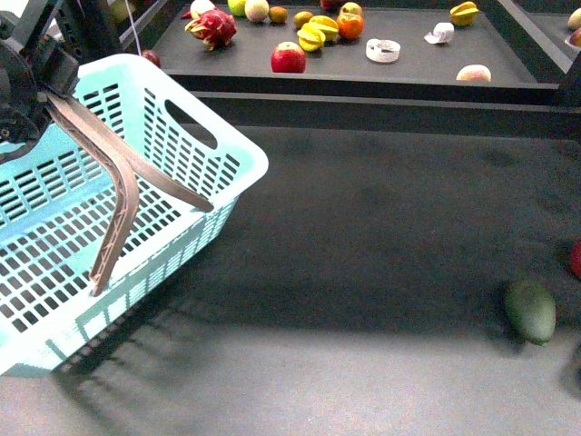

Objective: Pick mango with right arm and hold basket with left

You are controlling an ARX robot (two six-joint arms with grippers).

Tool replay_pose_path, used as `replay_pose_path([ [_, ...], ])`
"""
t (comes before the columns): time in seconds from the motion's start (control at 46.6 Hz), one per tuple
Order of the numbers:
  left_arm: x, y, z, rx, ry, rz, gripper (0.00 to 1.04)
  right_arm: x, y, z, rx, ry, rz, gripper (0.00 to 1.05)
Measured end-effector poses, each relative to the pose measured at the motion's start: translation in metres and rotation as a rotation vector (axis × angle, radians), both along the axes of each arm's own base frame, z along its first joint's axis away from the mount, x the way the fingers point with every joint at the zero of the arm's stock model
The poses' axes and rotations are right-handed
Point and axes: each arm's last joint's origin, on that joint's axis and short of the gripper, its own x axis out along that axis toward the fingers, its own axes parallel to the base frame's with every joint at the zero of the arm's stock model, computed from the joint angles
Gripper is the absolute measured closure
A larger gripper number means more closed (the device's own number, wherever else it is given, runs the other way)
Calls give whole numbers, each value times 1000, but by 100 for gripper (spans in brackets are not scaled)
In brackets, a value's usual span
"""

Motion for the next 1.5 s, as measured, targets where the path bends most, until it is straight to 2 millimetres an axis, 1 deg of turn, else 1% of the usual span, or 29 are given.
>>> replay_pose_path([
  [0.172, -17, -26, 31, 124, -131, -198, 94, 0, 0, 0, 0, 0, 0, 8],
  [0.236, -24, -37, 34, 162, -176, -283, 94, 0, 0, 0, 0, 0, 0, 8],
  [0.322, -38, -52, 33, 213, -232, -368, 94, 0, 0, 0, 0, 0, 0, 8],
  [0.407, -58, -70, 31, 277, -274, -473, 94, 0, 0, 0, 0, 0, 0, 8],
  [0.557, -72, -86, 29, 333, -312, -589, 94, 0, 0, 0, 0, 0, 0, 8],
  [0.707, -87, -100, 23, 360, -334, -676, 94, 0, 0, 0, 0, 0, 0, 8],
  [0.9, -94, -103, 22, 365, -380, -725, 94, 0, 0, 0, 0, 0, 0, 8],
  [1.501, -96, -103, 20, 379, -376, -731, 94, 0, 0, 0, 0, 0, 0, 8],
])
